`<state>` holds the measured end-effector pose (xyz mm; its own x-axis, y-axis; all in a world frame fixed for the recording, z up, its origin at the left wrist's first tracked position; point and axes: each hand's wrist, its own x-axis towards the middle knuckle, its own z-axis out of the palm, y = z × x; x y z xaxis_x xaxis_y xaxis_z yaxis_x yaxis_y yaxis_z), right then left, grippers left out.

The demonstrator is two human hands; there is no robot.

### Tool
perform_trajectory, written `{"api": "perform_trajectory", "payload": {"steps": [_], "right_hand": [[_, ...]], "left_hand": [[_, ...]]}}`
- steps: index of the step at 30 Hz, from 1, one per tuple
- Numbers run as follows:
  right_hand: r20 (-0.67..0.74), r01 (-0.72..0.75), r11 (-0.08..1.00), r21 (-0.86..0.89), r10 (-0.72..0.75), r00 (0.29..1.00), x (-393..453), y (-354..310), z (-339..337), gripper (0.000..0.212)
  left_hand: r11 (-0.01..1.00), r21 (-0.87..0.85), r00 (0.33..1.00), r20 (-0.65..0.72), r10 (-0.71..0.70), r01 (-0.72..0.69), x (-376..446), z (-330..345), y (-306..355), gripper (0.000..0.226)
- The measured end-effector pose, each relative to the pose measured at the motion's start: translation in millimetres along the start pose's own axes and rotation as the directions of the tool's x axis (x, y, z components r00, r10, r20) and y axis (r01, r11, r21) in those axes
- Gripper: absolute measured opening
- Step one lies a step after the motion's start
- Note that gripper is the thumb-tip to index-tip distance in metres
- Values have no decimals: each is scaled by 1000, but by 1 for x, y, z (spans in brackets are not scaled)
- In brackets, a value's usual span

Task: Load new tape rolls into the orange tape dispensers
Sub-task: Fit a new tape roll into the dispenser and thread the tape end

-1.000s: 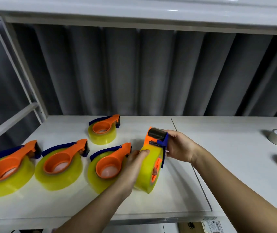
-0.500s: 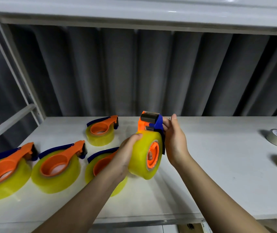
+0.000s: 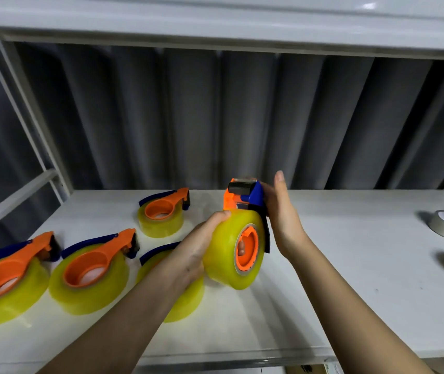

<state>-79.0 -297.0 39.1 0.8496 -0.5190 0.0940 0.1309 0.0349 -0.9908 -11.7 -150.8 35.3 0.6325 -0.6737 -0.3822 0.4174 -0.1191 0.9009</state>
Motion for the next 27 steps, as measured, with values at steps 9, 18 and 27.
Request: {"api": "perform_trajectory", "payload": {"steps": [9,18,27], "right_hand": [[28,-37,998,52,35,999,5,-2,-1,59],[-56,-23,1000,10,23,998,2,-3,3,50],[-149,30,1000,-9,-31,988,-2,-5,12,55]], "left_hand": [[1000,17,999,48,24,-24,8,1,5,33],[1000,-5,994,110,-17,17,6,2,11,40],[1000,-13,987,159,6,-4,4,7,17,40]]}}
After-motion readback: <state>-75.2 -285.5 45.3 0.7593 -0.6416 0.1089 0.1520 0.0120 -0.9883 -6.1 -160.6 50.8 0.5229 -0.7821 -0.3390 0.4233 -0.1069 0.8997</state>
